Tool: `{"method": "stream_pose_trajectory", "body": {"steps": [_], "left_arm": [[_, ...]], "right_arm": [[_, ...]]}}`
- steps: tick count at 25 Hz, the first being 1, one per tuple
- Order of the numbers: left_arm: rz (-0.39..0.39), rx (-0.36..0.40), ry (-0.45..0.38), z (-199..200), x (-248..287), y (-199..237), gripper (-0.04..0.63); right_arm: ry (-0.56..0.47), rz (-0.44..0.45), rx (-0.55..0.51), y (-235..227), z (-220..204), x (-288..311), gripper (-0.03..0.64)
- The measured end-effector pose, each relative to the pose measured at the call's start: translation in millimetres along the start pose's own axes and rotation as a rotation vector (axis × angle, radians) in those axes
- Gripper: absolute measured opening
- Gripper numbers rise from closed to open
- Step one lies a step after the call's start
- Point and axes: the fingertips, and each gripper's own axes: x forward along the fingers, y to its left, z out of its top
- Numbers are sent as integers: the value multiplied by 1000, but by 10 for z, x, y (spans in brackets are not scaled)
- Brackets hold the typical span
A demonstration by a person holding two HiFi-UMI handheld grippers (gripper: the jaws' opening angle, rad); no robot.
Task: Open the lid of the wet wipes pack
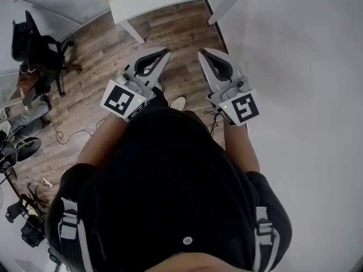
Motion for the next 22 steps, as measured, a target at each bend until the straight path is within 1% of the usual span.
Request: {"method": "stream_pose_trajectory", "body": {"steps": [4, 7, 10, 16, 17, 18, 22], "left_arm": [[-17, 30, -18, 125, -79, -205, 8], [-29, 34, -24, 167, -152, -277, 8], [-33, 34, -18, 174, -179, -252, 8], [-40, 39, -17, 231, -211, -130, 8], [-42, 41, -18, 242, -215, -109, 8], [-45, 42, -19, 250, -215, -93, 8], [-51, 38, -19, 247, -201, -51, 8]], "right_arm": [[1, 1, -11, 112, 38, -110, 11], [18, -2, -10, 177, 3, -165, 11], [41, -18, 0, 166, -60, -182, 11], [50, -70, 15, 122, -70, -156, 12], [45, -81, 19, 107, -59, -142, 45], [44, -92, 23, 90, -53, -128, 104], [39, -117, 12, 49, -32, -93, 218]]}}
